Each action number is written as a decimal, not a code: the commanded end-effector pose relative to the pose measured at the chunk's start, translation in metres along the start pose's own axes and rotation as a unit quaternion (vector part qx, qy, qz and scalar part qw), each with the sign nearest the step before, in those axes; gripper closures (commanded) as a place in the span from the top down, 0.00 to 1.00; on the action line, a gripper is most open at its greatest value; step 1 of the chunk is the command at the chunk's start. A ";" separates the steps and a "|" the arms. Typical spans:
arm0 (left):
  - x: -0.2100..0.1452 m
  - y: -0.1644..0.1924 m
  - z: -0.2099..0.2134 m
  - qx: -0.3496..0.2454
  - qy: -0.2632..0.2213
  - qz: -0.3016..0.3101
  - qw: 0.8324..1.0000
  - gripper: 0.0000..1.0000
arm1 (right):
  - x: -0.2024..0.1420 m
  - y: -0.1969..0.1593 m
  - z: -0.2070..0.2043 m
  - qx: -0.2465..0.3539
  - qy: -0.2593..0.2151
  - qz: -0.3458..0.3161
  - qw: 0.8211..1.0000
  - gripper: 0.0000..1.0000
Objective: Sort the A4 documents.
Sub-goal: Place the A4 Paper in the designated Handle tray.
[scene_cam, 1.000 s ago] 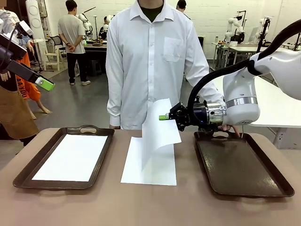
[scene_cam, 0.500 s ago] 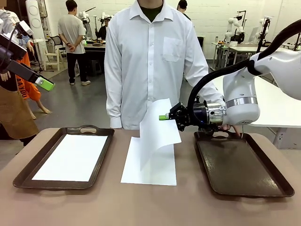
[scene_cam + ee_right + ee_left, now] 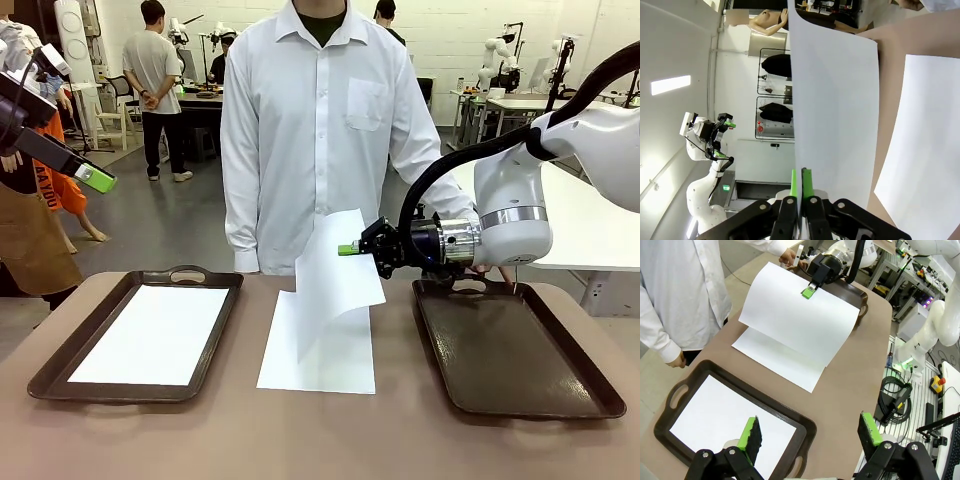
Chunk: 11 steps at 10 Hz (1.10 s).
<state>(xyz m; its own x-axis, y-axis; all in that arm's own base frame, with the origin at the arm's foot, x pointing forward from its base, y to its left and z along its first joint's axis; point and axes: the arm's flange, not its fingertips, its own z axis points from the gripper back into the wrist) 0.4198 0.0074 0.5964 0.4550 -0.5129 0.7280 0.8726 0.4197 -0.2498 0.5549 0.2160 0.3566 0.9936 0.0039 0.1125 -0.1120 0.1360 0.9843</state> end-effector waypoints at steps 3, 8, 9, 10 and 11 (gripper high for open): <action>0.000 -0.001 0.000 0.000 0.002 -0.002 1.000 1.00 | -0.021 0.033 0.050 -0.023 0.015 0.058 0.998 0.01; 0.000 -0.001 0.000 0.000 0.002 -0.002 1.000 1.00 | -0.029 0.024 0.163 -0.113 0.078 0.059 0.989 0.01; 0.000 -0.001 0.000 0.000 0.002 -0.002 1.000 1.00 | -0.029 0.018 0.187 -0.125 0.071 0.053 0.988 0.01; 0.000 -0.001 0.000 0.000 0.002 -0.002 1.000 1.00 | -0.028 0.012 0.212 -0.129 0.054 0.040 0.989 0.01; 0.000 -0.001 0.000 0.000 0.002 -0.002 1.000 1.00 | -0.026 0.007 0.231 -0.144 0.037 0.032 0.988 0.01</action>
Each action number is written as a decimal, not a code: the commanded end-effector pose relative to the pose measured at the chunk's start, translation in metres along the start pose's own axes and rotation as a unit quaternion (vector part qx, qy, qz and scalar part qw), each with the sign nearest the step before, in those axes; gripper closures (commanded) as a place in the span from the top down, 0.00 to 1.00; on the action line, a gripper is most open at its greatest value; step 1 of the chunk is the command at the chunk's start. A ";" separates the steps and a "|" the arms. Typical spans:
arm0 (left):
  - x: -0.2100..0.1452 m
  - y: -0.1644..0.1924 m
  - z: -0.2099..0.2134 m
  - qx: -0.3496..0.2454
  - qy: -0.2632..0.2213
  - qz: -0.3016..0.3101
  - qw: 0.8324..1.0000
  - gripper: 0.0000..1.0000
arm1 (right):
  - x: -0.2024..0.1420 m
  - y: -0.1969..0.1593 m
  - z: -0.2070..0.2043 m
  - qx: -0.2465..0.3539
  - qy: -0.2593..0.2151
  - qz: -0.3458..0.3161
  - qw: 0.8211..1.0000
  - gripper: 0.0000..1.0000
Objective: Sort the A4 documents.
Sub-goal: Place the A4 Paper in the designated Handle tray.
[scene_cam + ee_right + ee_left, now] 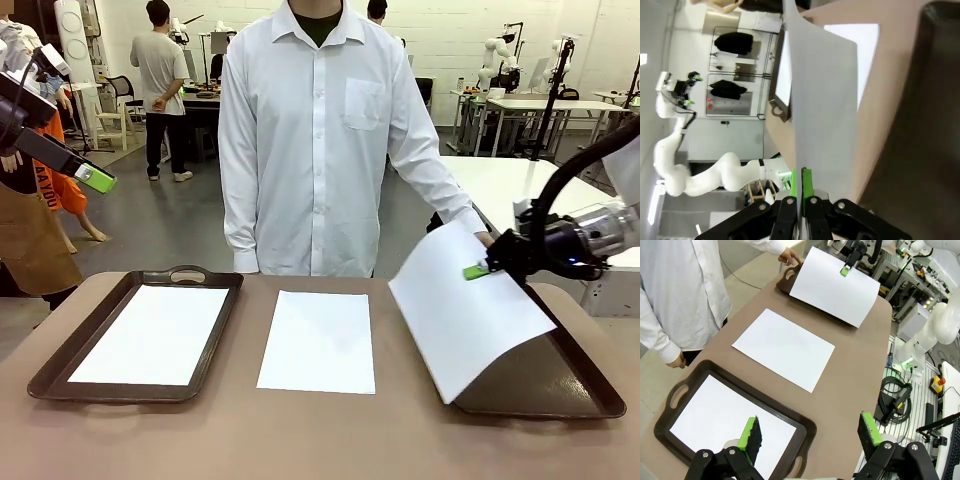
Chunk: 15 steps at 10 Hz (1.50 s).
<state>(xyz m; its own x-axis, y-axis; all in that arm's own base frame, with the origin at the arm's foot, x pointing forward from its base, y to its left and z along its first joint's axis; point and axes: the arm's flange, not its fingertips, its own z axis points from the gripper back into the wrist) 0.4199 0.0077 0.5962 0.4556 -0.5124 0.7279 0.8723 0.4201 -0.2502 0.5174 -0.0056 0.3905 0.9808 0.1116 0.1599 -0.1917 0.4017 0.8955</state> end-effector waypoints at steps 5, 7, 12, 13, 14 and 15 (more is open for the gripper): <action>0.000 -0.001 0.000 0.000 0.002 -0.002 1.000 1.00 | 0.016 -0.058 0.038 -0.046 -0.029 -0.039 0.998 0.01; 0.000 -0.001 0.000 0.000 0.002 -0.002 1.000 1.00 | 0.018 -0.068 0.035 -0.054 -0.034 -0.050 0.997 0.01; 0.000 -0.001 0.000 0.000 0.002 -0.002 1.000 1.00 | 0.011 -0.094 0.047 -0.111 -0.029 -0.060 0.992 0.01; 0.000 -0.001 0.000 0.000 0.002 -0.002 1.000 1.00 | 0.010 -0.099 0.041 -0.126 -0.026 -0.059 0.990 0.01; 0.000 -0.001 0.000 0.000 0.002 -0.002 1.000 1.00 | 0.009 -0.103 0.036 -0.140 -0.024 -0.057 0.988 0.01; 0.000 -0.001 0.000 0.000 0.002 -0.002 1.000 1.00 | 0.007 -0.108 0.034 -0.151 -0.021 -0.061 0.986 0.01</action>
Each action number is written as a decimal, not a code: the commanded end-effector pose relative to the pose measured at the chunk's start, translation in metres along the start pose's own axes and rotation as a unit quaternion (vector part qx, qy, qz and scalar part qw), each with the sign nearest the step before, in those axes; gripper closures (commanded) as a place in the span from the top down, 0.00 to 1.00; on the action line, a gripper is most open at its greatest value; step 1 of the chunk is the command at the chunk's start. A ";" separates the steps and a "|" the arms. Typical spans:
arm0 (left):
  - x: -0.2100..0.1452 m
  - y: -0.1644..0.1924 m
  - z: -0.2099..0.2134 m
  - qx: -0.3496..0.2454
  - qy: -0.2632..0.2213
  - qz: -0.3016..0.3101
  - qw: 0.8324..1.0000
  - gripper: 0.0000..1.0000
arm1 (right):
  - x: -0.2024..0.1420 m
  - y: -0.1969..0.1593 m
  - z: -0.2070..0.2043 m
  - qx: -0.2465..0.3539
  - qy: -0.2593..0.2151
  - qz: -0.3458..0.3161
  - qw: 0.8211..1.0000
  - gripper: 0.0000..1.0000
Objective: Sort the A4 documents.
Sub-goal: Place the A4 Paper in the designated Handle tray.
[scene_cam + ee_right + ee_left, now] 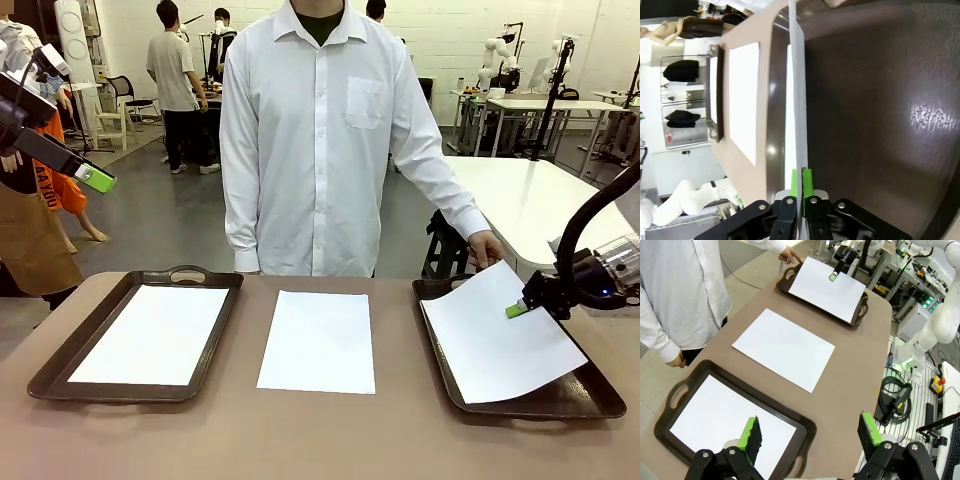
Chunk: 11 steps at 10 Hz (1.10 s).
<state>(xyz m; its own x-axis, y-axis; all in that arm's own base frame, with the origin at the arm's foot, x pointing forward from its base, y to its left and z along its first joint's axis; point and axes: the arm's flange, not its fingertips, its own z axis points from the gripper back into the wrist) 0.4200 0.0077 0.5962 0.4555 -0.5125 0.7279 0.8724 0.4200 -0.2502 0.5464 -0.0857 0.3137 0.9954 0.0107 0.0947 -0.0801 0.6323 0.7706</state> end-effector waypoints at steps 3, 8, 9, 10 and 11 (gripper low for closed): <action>0.000 -0.001 0.000 0.000 0.002 -0.002 1.000 1.00 | -0.001 -0.004 -0.006 -0.060 0.001 -0.010 0.998 0.01; 0.000 -0.001 0.000 0.000 0.002 -0.002 1.000 1.00 | -0.005 -0.010 -0.007 -0.091 -0.033 -0.042 0.994 0.15; 0.000 -0.001 0.000 0.000 0.002 -0.002 1.000 1.00 | -0.007 -0.010 -0.007 -0.089 -0.033 -0.042 0.995 0.24; 0.000 -0.001 0.000 0.000 0.002 -0.002 1.000 1.00 | -0.007 -0.010 -0.006 -0.088 -0.035 -0.042 0.995 0.34; 0.000 -0.001 0.000 0.000 0.002 -0.002 1.000 1.00 | -0.006 -0.008 -0.004 -0.094 -0.032 -0.037 0.994 0.43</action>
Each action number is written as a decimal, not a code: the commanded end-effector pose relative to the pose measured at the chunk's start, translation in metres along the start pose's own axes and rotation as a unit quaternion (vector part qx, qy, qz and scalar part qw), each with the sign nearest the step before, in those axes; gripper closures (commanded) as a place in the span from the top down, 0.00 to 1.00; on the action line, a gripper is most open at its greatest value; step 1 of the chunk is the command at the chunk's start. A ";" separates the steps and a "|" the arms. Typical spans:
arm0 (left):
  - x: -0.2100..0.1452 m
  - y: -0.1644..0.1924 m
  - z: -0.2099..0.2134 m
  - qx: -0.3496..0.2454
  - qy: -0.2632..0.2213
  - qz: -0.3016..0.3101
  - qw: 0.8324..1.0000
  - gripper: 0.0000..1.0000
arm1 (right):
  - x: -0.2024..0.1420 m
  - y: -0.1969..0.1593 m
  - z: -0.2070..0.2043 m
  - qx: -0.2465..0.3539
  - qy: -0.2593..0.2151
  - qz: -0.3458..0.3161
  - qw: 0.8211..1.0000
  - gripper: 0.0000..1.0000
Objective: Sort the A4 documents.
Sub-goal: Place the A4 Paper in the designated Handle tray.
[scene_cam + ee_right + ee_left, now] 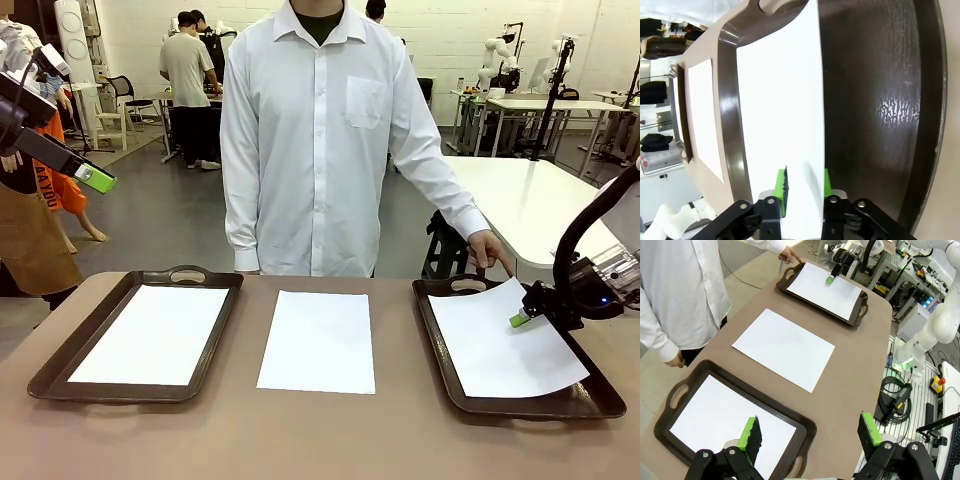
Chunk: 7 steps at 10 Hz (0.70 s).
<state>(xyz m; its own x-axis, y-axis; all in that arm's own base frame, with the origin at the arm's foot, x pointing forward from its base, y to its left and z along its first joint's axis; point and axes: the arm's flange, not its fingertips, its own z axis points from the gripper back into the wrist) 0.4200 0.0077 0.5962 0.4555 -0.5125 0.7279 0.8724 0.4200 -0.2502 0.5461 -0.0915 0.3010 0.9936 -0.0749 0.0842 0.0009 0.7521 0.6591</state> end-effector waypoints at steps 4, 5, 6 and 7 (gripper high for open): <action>0.000 -0.001 0.000 0.000 0.002 -0.002 1.000 1.00 | -0.002 0.016 0.018 -0.104 0.004 0.014 0.994 0.82; 0.000 -0.001 0.000 0.000 0.002 -0.002 1.000 1.00 | -0.002 0.018 0.021 -0.118 0.004 0.017 0.993 0.92; 0.000 -0.001 0.000 0.000 0.002 -0.002 1.000 1.00 | -0.002 0.020 0.025 -0.127 0.000 0.018 0.992 1.00; 0.000 -0.001 0.000 0.000 0.002 -0.002 1.000 1.00 | -0.002 0.022 0.028 -0.127 -0.002 0.017 0.992 1.00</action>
<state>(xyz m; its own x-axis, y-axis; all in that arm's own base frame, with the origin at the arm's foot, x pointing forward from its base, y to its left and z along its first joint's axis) 0.4200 0.0077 0.5962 0.4555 -0.5125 0.7279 0.8724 0.4200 -0.2502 0.5469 -0.1009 0.3349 0.9929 -0.0292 0.1150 -0.0282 0.8835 0.4675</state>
